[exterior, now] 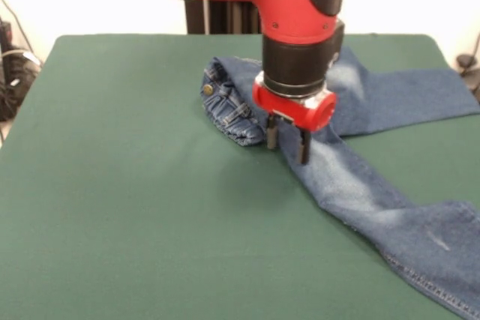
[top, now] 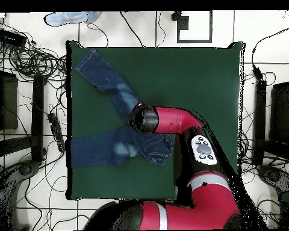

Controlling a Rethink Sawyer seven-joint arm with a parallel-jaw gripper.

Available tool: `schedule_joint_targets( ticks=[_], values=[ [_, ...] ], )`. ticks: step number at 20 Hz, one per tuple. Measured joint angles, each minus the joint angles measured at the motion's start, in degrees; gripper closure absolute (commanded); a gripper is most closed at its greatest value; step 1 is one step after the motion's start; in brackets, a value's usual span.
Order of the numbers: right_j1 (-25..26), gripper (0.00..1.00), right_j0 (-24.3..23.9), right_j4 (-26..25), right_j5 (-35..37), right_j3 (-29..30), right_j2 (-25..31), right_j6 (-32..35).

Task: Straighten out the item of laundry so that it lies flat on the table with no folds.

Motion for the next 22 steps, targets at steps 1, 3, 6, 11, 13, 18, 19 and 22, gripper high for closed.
schedule_joint_targets(
  ticks=[1, 3, 6, 11, 13, 18, 19, 22],
  values=[
    [0.0, 0.0, -0.5, -0.8, 0.0, 0.0, 0.0, 0.0],
    [0.1, 0.0, -1.1, -1.9, -0.3, -0.1, 0.0, 0.0],
    [0.9, 0.0, -2.4, -4.0, -1.7, -0.4, 0.0, 0.0],
    [2.6, 0.0, -3.2, -5.9, -4.3, -0.7, 0.0, 0.0],
    [2.4, 0.0, -3.1, -6.0, -4.6, -0.7, 0.0, 0.0],
    [2.3, 0.0, -3.1, -6.1, -5.1, -0.4, -0.1, 0.0],
    [2.2, 0.0, -3.1, -6.1, -5.3, -0.3, -0.1, 0.0],
    [2.0, 0.0, -3.1, -6.1, -6.4, 0.4, -0.1, 0.0]
  ],
)
